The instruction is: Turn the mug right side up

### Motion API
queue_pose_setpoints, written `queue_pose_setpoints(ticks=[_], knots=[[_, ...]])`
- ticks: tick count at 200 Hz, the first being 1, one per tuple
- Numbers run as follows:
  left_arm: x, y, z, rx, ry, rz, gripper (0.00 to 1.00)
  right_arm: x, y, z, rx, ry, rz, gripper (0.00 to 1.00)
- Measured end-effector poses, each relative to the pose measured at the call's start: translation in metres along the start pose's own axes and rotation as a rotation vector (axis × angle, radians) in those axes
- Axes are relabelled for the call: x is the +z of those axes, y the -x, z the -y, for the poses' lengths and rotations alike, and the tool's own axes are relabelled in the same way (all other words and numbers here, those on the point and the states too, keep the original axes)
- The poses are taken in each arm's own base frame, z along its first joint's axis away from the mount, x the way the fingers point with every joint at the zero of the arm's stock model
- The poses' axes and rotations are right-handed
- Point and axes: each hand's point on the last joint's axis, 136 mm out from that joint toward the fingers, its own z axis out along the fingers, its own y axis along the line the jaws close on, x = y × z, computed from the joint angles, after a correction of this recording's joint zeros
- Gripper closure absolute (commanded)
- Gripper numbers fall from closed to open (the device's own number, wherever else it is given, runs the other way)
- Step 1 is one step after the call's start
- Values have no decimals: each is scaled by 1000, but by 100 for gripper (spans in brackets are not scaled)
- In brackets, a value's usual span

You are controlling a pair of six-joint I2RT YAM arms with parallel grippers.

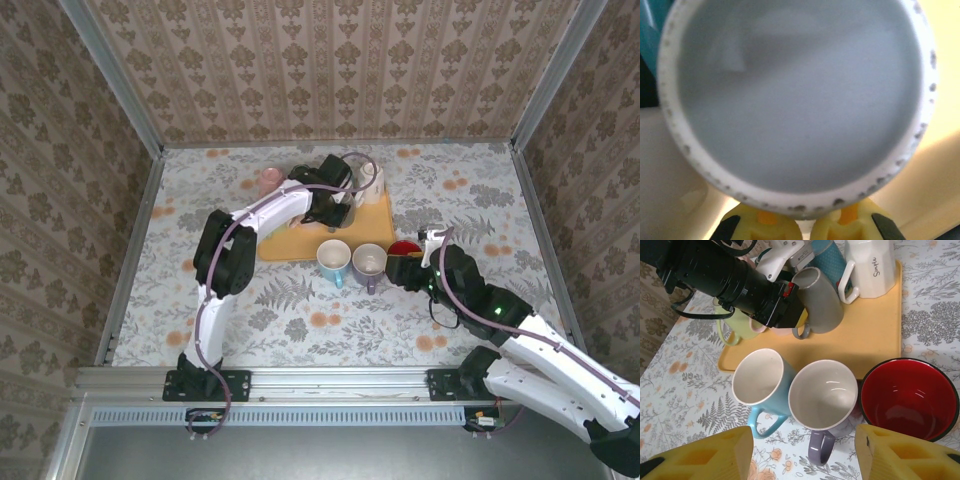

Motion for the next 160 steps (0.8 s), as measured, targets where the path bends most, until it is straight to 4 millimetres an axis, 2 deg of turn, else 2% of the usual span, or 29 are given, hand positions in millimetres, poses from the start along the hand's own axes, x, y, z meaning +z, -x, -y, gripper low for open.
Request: queue_pose_setpoints(ticks=[38, 65, 91, 119, 142, 160], knots=[[-5, -2, 0, -3, -2, 9, 100, 0, -1, -2, 12, 9, -5, 43], [-27, -9, 3, -16, -31, 39, 100, -4, 2, -3, 15, 20, 7, 43], [-70, -8, 11, -50, -102, 136, 100, -8, 5, -4, 20, 32, 23, 43], [-128, 1, 24, -87, -223, 309, 100, -9, 3, -9, 13, 60, 7, 46], [-171, 5, 32, -139, -375, 471, 100, -8, 3, -20, 13, 107, -23, 48], [-193, 3, 30, -198, -498, 574, 100, -5, 8, -35, 26, 164, -46, 48]])
